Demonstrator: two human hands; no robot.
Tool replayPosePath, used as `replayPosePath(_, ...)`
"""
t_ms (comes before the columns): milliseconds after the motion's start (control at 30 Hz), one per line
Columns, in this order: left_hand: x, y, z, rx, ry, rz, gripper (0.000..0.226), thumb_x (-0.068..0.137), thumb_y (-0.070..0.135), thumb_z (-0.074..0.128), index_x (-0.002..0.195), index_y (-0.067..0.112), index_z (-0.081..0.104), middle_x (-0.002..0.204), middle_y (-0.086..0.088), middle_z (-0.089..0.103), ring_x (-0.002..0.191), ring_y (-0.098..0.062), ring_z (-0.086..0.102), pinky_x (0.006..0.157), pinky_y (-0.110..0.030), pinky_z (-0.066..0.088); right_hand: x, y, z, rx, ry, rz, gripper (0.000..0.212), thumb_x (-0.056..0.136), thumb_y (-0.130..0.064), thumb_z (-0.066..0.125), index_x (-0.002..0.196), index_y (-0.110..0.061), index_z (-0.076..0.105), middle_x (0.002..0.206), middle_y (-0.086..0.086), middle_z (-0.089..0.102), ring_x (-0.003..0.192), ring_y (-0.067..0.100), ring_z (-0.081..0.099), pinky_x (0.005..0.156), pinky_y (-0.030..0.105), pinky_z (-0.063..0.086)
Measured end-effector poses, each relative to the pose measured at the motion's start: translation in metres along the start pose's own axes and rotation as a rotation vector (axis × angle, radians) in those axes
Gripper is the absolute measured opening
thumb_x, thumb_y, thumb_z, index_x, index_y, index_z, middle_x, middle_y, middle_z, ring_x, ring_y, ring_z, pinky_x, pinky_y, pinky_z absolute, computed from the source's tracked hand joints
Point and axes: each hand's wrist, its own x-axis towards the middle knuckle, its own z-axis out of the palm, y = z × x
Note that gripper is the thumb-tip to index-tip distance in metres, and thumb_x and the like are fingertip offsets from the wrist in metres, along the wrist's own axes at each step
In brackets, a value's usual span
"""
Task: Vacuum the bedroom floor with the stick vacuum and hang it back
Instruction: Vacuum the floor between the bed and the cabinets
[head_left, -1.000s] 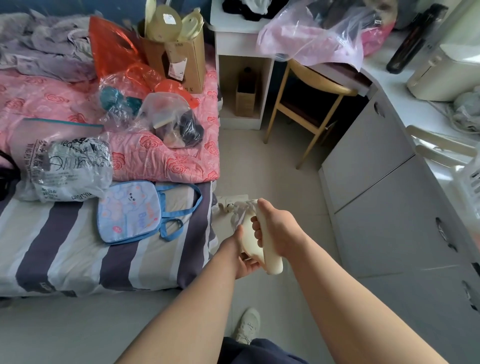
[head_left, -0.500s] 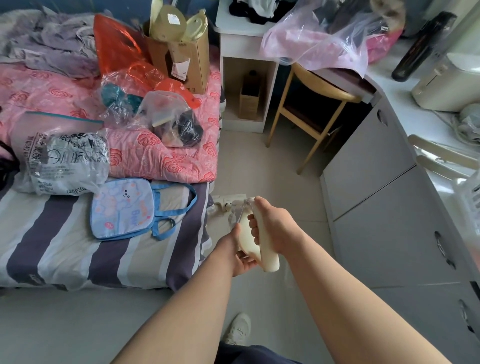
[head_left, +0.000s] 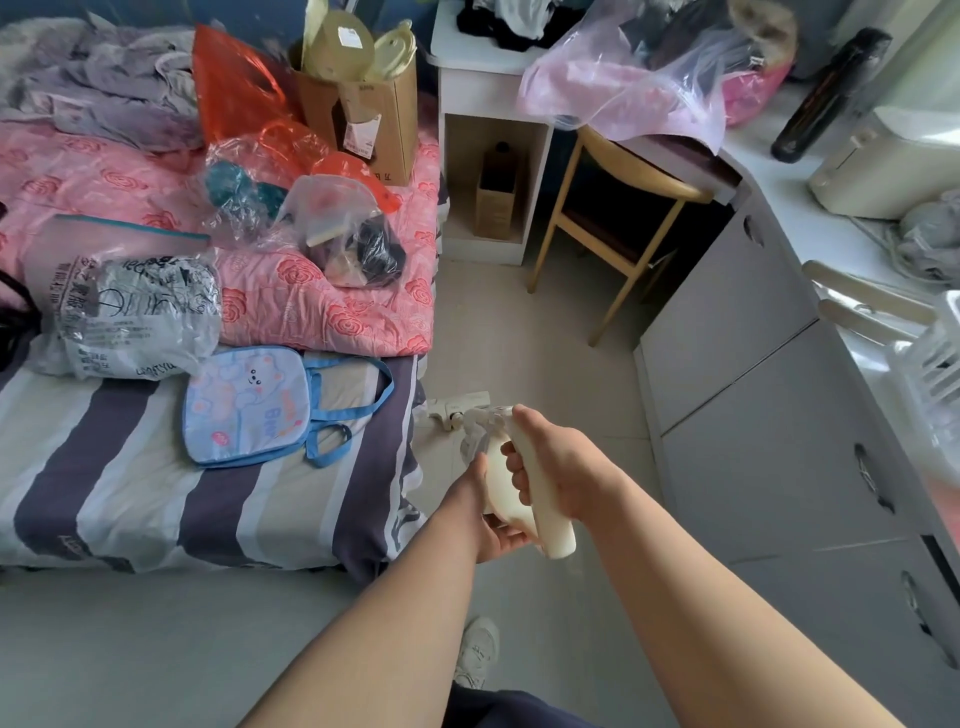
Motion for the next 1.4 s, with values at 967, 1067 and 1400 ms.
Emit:
replayPosePath(967, -0.069, -0.080, -0.117, 0.096, -0.061, -0.049, 0.049, 0.096, 0.052, 0.053, 0.111, 0.006, 0.059, 0.107, -0.024, 0.062, 0.090, -0.036, 0.065, 0.087, -0.059, 0.051, -0.120, 0.097, 0.061, 0.035, 0.146, -0.004, 0.037, 0.090, -0.039, 0.055, 0.081, -0.004, 0.064, 0.061, 0.004, 0.051, 0.045, 0.018, 0.043, 0.048, 0.023, 0.035)
replayPosePath(1067, -0.073, -0.087, -0.121, 0.116, -0.070, -0.046, 0.048, 0.096, 0.052, 0.052, 0.104, 0.005, 0.059, 0.105, -0.023, 0.063, 0.091, -0.036, 0.064, 0.090, -0.059, 0.050, -0.127, 0.104, 0.061, 0.036, 0.154, -0.007, 0.037, 0.091, -0.038, 0.055, 0.080, -0.004, 0.063, 0.061, 0.004, 0.051, 0.045, 0.018, 0.043, 0.048, 0.024, 0.035)
replayPosePath(1400, -0.078, -0.140, -0.105, 0.160, -0.052, -0.035, 0.053, 0.096, 0.055, 0.049, 0.097, 0.003, 0.060, 0.096, -0.021, 0.065, 0.086, -0.034, 0.064, 0.093, -0.058, 0.050, -0.151, 0.132, 0.023, 0.007, 0.197, 0.003, 0.033, 0.089, -0.035, 0.056, 0.079, -0.005, 0.062, 0.057, 0.003, 0.051, 0.044, 0.018, 0.043, 0.048, 0.024, 0.035)
